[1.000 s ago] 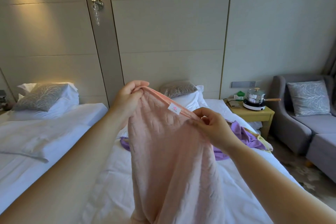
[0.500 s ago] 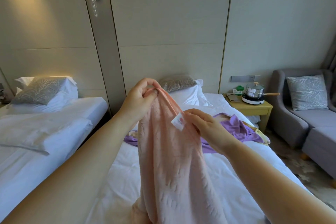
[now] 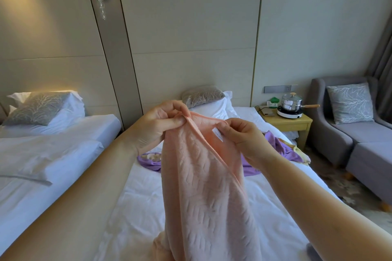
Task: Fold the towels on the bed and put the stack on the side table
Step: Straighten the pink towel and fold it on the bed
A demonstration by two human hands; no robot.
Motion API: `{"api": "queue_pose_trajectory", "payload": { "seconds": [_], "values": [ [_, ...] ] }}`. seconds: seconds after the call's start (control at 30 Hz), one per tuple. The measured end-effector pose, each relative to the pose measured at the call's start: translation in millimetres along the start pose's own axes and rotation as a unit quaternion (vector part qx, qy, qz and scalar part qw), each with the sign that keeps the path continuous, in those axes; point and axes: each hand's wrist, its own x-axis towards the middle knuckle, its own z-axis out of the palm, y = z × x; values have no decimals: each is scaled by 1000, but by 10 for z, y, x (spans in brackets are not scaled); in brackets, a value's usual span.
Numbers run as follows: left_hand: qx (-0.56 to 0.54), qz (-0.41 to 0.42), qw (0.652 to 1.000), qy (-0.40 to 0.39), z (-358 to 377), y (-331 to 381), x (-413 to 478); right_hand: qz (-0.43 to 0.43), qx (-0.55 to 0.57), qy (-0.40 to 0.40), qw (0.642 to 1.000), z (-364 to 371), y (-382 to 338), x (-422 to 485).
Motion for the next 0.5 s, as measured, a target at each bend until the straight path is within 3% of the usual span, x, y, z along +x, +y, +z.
{"api": "queue_pose_trajectory", "payload": {
  "seconds": [0.07, 0.13, 0.23, 0.37, 0.5],
  "values": [
    [-4, -2, 1000, -1, 28, -12, 20, -83, -161, 103, 978, 42, 22, 25],
    [-15, 2, 1000, -2, 49, -16, 46, -171, -268, 138, 938, 84, 50, 6],
    [1, 14, 999, 30, 57, -6, 89, -229, -322, 111, 912, 91, 125, -51],
    [60, 27, 990, 121, 88, -20, 168, -216, -272, 51, 937, 76, 121, -86],
    [65, 30, 986, 148, 134, 3, 243, -251, -311, 2, 917, 50, 81, -118]
  ]
}}
